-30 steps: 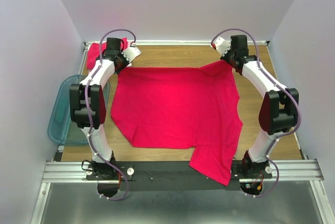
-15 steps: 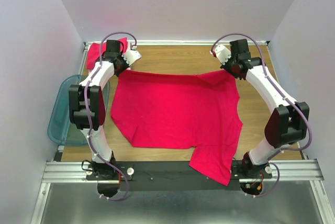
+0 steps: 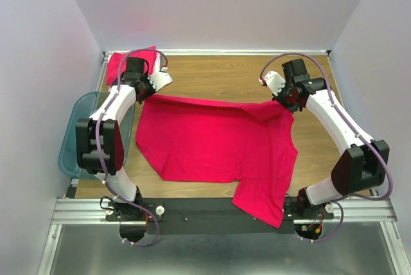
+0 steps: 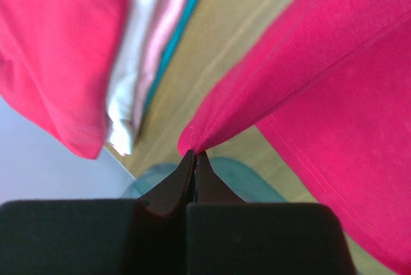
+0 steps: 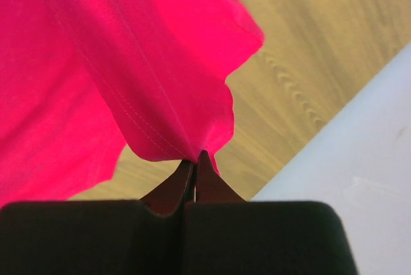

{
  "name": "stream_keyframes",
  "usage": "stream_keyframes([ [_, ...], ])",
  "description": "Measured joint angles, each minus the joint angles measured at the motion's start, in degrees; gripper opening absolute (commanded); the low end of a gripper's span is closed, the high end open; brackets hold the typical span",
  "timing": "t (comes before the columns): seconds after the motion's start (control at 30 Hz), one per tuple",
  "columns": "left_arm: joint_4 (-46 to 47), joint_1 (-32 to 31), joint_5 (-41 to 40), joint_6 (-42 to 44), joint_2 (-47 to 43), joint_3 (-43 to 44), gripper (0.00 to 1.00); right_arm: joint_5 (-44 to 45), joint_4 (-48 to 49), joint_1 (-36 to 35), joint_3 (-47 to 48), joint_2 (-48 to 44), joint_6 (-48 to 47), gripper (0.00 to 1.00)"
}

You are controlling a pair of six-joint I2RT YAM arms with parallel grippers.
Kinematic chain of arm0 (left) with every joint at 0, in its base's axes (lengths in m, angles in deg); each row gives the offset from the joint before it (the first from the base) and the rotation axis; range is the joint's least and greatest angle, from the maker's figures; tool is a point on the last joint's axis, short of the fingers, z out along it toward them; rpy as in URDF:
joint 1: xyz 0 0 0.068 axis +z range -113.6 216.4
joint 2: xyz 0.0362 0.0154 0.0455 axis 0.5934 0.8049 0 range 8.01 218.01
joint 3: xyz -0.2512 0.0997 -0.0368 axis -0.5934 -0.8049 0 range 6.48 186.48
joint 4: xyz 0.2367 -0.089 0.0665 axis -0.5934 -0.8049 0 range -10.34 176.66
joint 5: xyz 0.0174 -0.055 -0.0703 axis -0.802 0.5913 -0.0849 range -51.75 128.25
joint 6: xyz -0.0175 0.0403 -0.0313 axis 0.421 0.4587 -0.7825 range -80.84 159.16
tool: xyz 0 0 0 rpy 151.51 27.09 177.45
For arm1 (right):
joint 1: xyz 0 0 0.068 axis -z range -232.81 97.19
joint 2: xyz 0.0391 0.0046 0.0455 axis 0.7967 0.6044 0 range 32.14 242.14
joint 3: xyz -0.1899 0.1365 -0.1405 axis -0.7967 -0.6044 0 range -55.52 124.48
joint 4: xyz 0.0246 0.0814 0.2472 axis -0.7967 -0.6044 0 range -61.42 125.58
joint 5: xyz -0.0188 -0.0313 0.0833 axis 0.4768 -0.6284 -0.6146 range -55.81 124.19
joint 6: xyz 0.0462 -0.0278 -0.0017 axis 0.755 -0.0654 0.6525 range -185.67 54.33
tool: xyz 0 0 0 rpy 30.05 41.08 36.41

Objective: Fold and stack the t-shirts
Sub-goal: Fold the flattened tshirt in 1/3 of the way

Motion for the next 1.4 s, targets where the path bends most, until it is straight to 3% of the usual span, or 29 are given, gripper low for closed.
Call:
stream_keyframes([
  [0.73, -3.0, 0.0, -0.2, 2.7, -0.9, -12.3, 0.0, -5.9, -8.0, -2.9, -11.2, -1.2, 0.5, 0.01],
  [1.4, -1.9, -0.7, -2.9, 0.3, 4.1, -11.2, 0.01, -11.0, -12.5, -3.7, -7.5, 0.3, 2.0, 0.01],
])
